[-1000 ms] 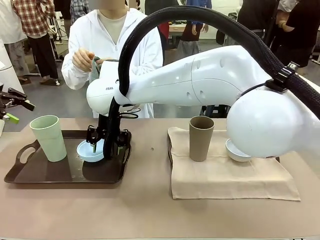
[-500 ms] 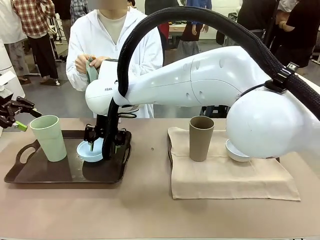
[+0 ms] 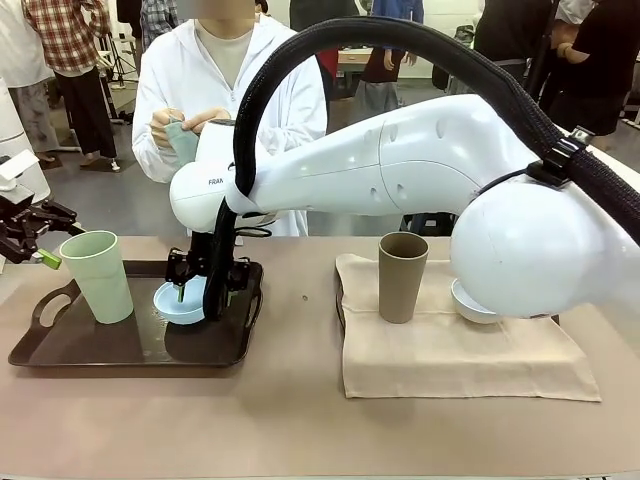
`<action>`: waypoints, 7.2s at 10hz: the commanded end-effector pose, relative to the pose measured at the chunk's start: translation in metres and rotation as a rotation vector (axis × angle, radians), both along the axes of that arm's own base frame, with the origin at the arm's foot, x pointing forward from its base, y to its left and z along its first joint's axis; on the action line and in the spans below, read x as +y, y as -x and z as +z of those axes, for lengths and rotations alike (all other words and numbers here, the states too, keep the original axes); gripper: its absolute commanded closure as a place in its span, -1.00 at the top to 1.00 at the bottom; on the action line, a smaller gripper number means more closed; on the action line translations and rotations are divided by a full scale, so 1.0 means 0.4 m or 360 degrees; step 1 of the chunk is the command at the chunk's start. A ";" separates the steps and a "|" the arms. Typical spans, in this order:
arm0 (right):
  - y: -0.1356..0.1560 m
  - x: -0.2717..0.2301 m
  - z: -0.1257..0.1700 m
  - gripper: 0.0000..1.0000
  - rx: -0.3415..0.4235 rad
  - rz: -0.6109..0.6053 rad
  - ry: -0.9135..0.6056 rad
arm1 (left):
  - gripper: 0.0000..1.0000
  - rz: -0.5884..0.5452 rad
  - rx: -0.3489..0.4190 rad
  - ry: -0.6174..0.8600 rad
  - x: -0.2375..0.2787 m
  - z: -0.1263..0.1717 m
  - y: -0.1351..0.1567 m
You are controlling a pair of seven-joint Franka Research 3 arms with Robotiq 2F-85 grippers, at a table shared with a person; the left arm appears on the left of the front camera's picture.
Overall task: Set up a tray with a mat and arrange the tableware.
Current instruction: Pick up the Picnic Bowl and Reusable plastic cup from the Handle tray in front of the human's position and hold them in the air, then place the Picnic Bowl and Reusable plastic cup back onto the Handle tray in front of the human's position.
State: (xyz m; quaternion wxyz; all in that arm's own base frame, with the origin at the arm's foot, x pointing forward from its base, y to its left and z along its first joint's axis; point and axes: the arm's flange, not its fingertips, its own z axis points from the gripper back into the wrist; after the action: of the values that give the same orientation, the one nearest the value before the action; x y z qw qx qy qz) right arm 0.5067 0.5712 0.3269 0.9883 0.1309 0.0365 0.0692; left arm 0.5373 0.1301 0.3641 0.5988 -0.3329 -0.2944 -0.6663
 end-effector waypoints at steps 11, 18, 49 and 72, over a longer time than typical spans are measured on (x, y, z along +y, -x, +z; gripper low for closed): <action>0.009 0.026 0.008 0.82 -0.0109 -0.0004 0.0070 | 1.00 -0.0089 -0.0020 -0.0017 -0.091 -0.096 0.033; 0.006 0.025 0.013 0.55 -0.0146 0.0042 0.0091 | 0.68 -0.0115 0.0004 0.0021 -0.126 -0.141 0.031; 0.303 -0.142 0.579 -1.00 -0.0270 -0.0144 0.0073 | -1.00 -0.0169 -0.0255 -0.0007 -0.030 0.445 0.224; 0.303 -0.142 0.579 -1.00 -0.0270 -0.0144 0.0073 | -1.00 -0.0169 -0.0255 -0.0007 -0.030 0.445 0.224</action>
State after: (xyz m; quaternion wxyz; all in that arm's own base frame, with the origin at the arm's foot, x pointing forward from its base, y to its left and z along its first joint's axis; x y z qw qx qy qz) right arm 0.3851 0.5141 0.5587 0.9926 0.1067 -0.0474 0.0336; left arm 0.4495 0.1192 0.5396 0.5423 -0.2997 -0.3197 -0.7168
